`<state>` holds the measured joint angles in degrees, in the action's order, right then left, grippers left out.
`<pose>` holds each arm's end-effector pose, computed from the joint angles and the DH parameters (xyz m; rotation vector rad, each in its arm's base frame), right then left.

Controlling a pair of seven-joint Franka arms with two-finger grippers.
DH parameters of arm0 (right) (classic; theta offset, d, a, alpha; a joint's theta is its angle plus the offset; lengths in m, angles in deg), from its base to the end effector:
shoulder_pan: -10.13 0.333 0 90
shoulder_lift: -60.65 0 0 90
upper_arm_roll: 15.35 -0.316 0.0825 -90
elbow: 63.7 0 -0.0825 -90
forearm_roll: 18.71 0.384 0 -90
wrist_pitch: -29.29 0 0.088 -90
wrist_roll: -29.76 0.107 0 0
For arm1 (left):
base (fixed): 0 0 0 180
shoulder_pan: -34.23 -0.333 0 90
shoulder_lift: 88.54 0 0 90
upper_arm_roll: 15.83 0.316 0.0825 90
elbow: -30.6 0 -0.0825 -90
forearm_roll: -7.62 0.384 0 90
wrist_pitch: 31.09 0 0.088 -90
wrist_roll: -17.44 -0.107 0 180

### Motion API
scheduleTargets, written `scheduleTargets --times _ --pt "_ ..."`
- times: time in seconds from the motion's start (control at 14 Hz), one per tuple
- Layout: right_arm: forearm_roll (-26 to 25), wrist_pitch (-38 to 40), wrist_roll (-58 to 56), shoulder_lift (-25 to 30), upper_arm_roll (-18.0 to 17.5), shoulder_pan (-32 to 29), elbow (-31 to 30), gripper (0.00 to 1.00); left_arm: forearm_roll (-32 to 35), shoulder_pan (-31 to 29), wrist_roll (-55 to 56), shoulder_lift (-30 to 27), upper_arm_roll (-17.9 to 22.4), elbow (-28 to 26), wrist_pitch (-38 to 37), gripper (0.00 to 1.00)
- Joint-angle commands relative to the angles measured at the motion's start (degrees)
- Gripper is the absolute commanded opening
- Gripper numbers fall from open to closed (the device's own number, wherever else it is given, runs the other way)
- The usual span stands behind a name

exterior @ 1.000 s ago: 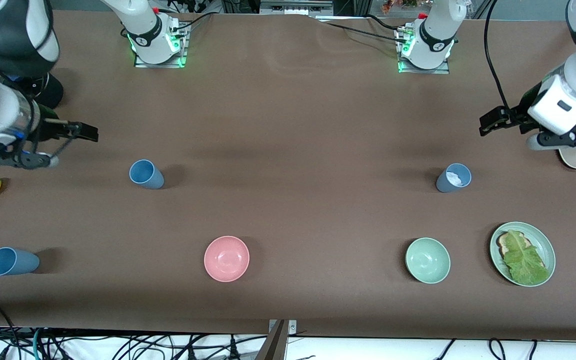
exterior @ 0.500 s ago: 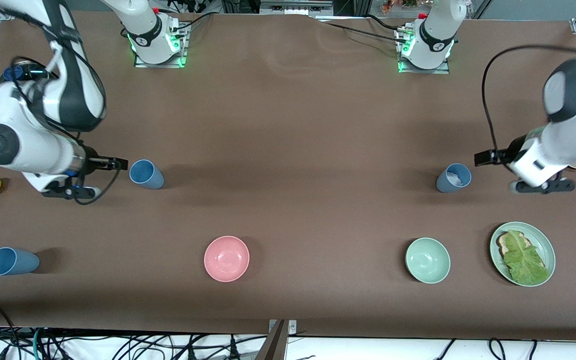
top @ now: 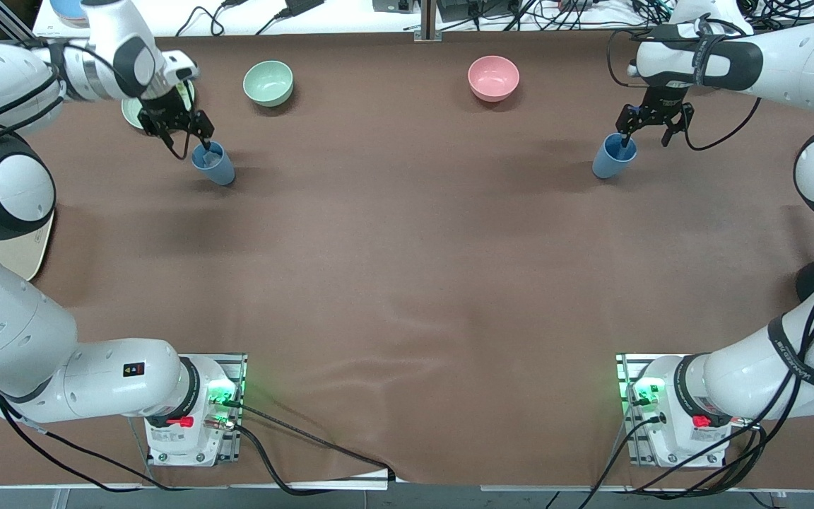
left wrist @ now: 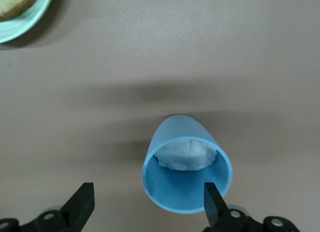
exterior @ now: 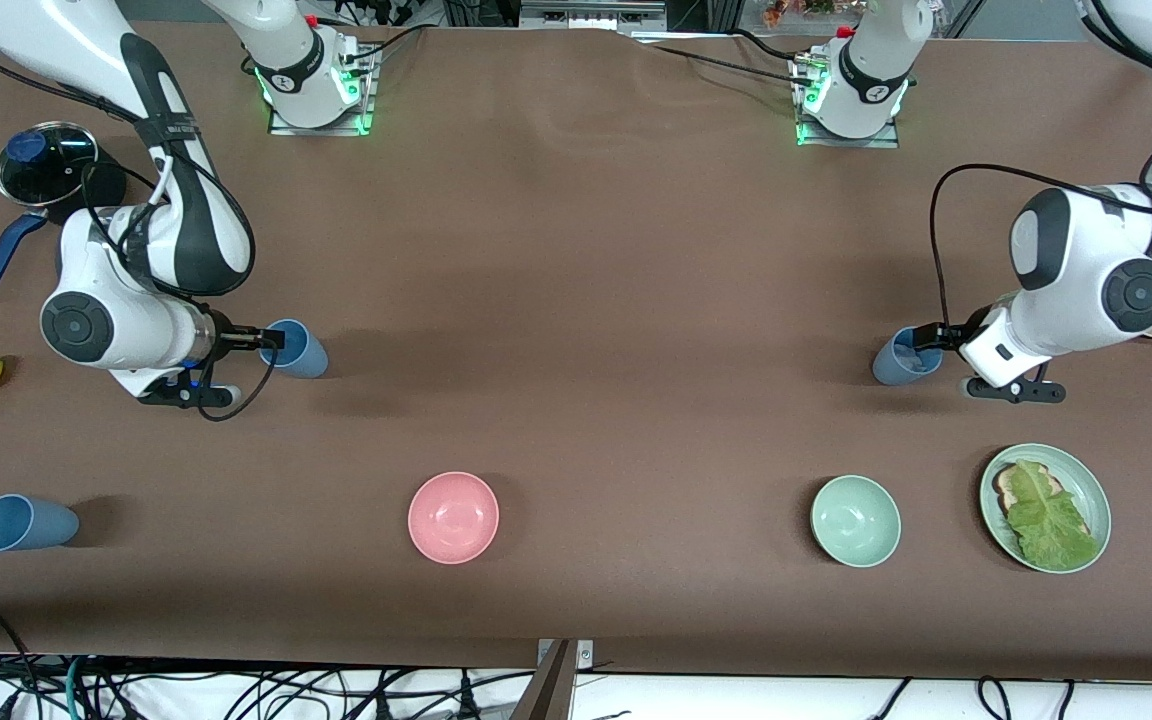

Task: Stack blue cups with both arms
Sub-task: 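Close the right gripper on its blue cup while the left gripper grasps its cup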

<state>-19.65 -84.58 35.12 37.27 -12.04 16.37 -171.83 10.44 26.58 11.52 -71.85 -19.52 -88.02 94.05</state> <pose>0.5940 0.0307 0.2694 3.0465 -0.0491 -0.4665 0.5648 0.0414 0.2765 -3.1239 0.1016 0.2782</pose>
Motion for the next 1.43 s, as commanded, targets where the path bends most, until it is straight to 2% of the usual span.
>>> scheduleTargets --times 0.0,0.07,0.14,0.21,0.29,0.36,0.5,0.64,0.86,1.0,1.14,1.36 --pt "-0.19 -1.09 -0.96 -0.96 -0.06 -0.17 -0.59 0.98 1.13 -0.35 -1.47 -1.66 -0.18 -4.07 4.58 0.54" --pt "-0.19 -1.17 -1.05 -1.48 -0.15 -0.17 -0.59 0.95 1.13 -0.35 -1.47 -1.23 -0.27 -3.99 4.67 0.35" --pt "-0.28 -1.35 -1.05 -1.75 -0.15 -0.17 -0.59 0.83 1.13 -0.26 -1.55 -0.96 -0.27 -3.9 4.67 0.1" --pt "-0.28 -1.26 -1.48 -1.75 -0.32 -0.08 -0.5 0.55 1.13 -0.35 -1.55 -0.78 -0.35 -3.9 4.67 0.0" --pt "-0.28 -1.09 -1.75 -1.67 -0.93 -0.08 -0.59 0.24 1.04 -0.26 -1.55 -0.78 -0.35 -3.81 4.5 0.0" --pt "-0.28 -0.56 -1.75 -1.58 -1.02 -0.08 -0.59 0.0 1.04 -0.26 -1.55 -0.78 -0.35 -3.55 4.15 0.0" --pt "-0.28 -0.47 -2.01 -1.66 -1.03 -0.08 -0.5 0.0 1.04 -0.26 -1.55 -1.48 -0.53 -2.94 3.1 0.0" --pt "-0.28 -0.47 -2.28 -1.67 -1.03 -0.08 -0.24 0.0 0.61 0.35 -0.77 -2.1 -1.32 0.83 -1.8 0.0" --pt "-0.28 0.23 -2.45 -1.58 -1.11 0.18 2.21 0.0 0.08 0.53 6.41 -2.1 -8.15 9.17 -13.05 0.0" --pt "-0.37 6.09 -1.84 -2.27 -1.11 1.06 8.34 0.0 -2.19 0.62 15.89 -1.75 -14.39 11.21 -14.22 0.0" --pt "-0.37 11.19 -1.93 -4.12 -1.11 1.23 14.85 0.0 -8.68 1.49 24.34 -0.53 -18.62 12.79 -13.79 0.0" --pt "-0.11 16.92 0.43 -6.32 -1.11 4.21 21.89 0.0 -15.54 7.28 29.03 3.86 -19.25 16.13 -13.61 0.0"
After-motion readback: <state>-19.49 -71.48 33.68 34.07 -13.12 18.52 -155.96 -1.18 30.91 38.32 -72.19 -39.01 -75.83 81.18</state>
